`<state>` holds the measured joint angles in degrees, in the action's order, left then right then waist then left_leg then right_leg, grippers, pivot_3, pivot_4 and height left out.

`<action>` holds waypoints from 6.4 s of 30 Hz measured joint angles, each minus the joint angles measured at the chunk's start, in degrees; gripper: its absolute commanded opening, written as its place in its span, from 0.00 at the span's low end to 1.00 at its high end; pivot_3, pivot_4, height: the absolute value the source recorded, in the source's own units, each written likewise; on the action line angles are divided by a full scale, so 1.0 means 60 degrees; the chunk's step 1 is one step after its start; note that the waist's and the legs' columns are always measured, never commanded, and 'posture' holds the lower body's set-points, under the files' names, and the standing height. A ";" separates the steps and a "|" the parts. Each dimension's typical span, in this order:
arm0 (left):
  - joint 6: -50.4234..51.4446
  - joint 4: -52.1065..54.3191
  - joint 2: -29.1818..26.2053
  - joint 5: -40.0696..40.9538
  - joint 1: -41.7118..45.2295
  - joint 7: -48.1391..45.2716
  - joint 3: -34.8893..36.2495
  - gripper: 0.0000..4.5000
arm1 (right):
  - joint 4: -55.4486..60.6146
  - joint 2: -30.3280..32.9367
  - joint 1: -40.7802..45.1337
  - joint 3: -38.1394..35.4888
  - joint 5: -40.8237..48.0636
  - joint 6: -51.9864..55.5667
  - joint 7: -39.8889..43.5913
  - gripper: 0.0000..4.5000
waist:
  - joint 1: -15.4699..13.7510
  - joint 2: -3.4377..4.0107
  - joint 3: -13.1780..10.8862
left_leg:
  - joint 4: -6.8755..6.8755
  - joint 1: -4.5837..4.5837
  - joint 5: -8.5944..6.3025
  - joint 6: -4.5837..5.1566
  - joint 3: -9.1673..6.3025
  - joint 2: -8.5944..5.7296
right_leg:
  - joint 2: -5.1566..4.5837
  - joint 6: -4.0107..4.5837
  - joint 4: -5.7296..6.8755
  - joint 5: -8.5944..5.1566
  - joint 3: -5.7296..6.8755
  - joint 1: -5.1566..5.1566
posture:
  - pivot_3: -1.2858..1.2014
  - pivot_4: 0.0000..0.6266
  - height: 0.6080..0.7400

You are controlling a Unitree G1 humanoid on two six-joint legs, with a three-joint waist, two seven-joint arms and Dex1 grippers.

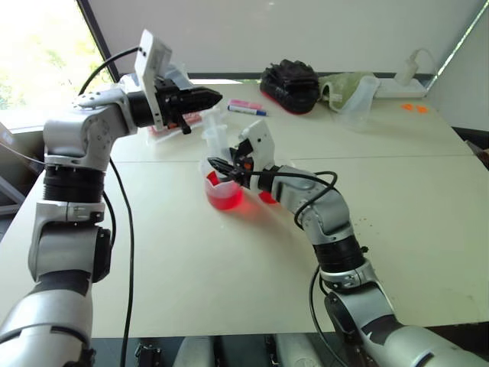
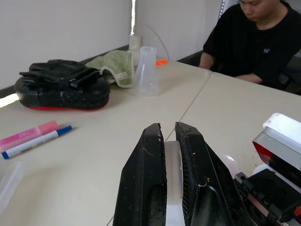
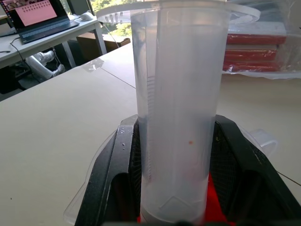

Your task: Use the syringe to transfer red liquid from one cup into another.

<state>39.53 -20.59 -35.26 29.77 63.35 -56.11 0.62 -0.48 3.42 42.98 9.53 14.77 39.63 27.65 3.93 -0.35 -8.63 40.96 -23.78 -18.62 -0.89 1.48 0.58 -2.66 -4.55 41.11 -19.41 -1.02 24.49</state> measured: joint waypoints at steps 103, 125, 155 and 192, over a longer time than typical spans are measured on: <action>0.2301 0.3055 -0.0731 0.3235 -0.2875 0.1276 0.1971 0.80 | 0.2342 0.1987 0.0160 -0.2829 0.1364 -0.0621 -0.1198 0.31 | -0.0101 -0.0001 -0.0001 | -0.0009 -0.0004 -0.0002 0.0004 0.0002 -0.0001 | -0.0003 0.0000 -0.0008 0.0000 -0.0004 0.0003 | 0.52 0.24 0.78; 0.0201 -0.0093 0.2341 0.0932 0.1139 0.0980 0.0361 0.80 | 0.2520 0.1760 -0.1477 -0.2048 0.0921 -0.1115 -0.1672 0.31 | -0.0222 -0.0002 -0.0001 | -0.0003 -0.0011 -0.0004 0.0006 0.0021 -0.0002 | 0.0001 0.0000 -0.0018 0.0000 -0.0019 0.0010 | 0.52 0.24 0.78; -0.1187 -0.1589 0.3674 -0.0579 0.2045 0.1702 0.0387 0.80 | 0.2517 0.1778 -0.1705 -0.1871 0.0743 -0.1309 -0.1728 0.31 | -0.0246 -0.0005 -0.0003 | 0.0011 -0.0035 -0.0007 0.0012 0.0018 -0.0006 | -0.0002 0.0000 -0.0022 0.0000 -0.0017 0.0020 | 0.52 0.24 0.78; -0.0178 -0.1354 0.3840 -0.0516 0.1971 0.2377 0.0504 0.62 | 0.2500 0.1875 -0.1727 -0.1952 0.0594 -0.1265 -0.1713 0.31 | -0.0255 -0.0005 -0.0003 | 0.0013 -0.0036 -0.0007 0.0012 0.0017 -0.0006 | -0.0002 0.0000 -0.0019 0.0000 -0.0017 0.0021 | 0.52 0.24 0.78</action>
<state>38.46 -28.71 -12.21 26.67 75.18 -41.85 3.64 14.53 14.68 32.62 -2.19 18.33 32.04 17.37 2.40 -0.37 -8.65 41.04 -24.00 -18.66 -0.82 1.59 0.54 -2.67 -4.55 40.99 -19.41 -1.12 24.61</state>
